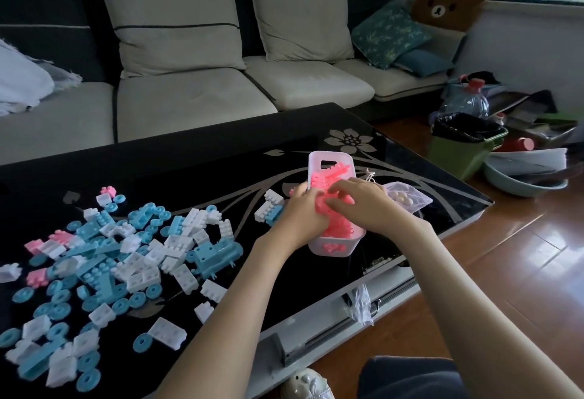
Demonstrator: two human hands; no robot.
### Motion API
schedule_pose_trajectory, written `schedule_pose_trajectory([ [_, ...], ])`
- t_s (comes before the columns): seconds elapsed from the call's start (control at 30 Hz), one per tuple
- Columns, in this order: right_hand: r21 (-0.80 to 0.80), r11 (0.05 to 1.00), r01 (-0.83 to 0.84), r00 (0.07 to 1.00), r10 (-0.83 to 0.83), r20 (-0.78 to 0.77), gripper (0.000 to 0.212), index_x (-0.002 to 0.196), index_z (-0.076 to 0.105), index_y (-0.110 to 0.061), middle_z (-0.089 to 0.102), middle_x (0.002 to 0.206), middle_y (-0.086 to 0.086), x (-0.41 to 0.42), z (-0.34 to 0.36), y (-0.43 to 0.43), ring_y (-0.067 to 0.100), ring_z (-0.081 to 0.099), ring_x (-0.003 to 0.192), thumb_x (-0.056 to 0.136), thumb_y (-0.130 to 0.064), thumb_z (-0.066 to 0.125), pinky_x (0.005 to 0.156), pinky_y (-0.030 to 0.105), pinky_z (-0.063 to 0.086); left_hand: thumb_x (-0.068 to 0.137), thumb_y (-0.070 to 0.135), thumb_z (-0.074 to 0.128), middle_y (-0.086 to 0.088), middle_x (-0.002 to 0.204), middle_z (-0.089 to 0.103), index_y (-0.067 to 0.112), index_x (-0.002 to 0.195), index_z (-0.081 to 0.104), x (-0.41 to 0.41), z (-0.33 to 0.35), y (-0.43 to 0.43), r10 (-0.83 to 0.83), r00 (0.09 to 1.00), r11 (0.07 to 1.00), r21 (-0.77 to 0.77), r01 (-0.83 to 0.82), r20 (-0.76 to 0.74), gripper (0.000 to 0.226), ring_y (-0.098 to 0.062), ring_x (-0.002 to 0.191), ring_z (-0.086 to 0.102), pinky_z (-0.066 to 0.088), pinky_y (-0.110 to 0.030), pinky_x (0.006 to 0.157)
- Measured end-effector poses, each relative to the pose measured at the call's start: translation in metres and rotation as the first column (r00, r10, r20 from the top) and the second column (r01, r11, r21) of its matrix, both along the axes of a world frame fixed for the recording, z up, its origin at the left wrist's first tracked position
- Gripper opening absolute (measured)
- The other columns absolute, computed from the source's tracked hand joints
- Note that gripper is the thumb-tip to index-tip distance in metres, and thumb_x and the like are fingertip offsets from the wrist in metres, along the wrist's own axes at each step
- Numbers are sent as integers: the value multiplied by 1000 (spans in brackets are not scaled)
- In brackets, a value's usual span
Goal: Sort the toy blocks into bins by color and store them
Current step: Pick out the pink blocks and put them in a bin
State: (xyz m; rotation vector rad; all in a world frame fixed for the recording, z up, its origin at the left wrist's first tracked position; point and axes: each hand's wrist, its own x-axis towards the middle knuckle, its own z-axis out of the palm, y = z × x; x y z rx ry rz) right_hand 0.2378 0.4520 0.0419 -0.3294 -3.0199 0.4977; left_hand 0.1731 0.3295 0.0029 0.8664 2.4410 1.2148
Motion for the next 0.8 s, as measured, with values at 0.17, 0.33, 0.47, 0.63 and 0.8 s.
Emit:
schedule_pose_trajectory([
  [0.17, -33, 999, 38, 999, -38, 5, 38, 117, 58, -19, 57, 114, 3, -7, -13, 6, 22, 51, 108, 99, -37, 31, 97, 40, 32, 97, 44, 35, 0, 141, 43, 19, 144, 29, -13, -5, -2, 115, 993, 979, 165, -118, 27, 54, -10, 117, 48, 36, -25, 87],
  [0.33, -107, 994, 2, 1000, -3, -9, 36, 126, 54, -20, 52, 122, 1, -8, -20, 16, 19, 45, 116, 99, -34, 37, 98, 34, 36, 96, 18, 42, -9, 136, 45, 16, 134, 44, -52, -15, -19, 223, 879, 931, -176, -320, -422, 38, -26, 121, 42, 34, -40, 98],
  [0.47, -107, 993, -48, 997, 54, 59, 47, 133, 47, -26, 48, 130, 1, -8, -14, 17, 22, 39, 124, 92, -49, 45, 102, 38, 29, 94, 28, 44, -2, 138, 45, 27, 134, 44, -65, -22, -11, 13, 923, 833, -506, -223, -385, 40, -24, 131, 34, 17, -46, 107],
  [0.63, -77, 984, -163, 957, 176, 229, 80, 140, 23, -48, 21, 152, -11, 3, 4, 18, 20, 7, 141, 71, -70, 58, 112, 52, 1, 94, 42, 41, -1, 122, 56, 25, 122, 54, -69, -22, 1, -18, 902, 826, -515, -231, -432, 35, -24, 125, 41, 9, -48, 109],
  [0.8, 34, 967, -254, 928, 233, 291, 112, 143, -3, -47, 16, 149, -7, 6, -11, -2, 18, 5, 141, 62, -56, 74, 112, 51, -9, 95, 42, 34, 0, 124, 56, 25, 124, 52, -62, -22, 3, -44, 907, 863, -473, -177, -419, 39, -23, 127, 39, 5, -48, 111],
])
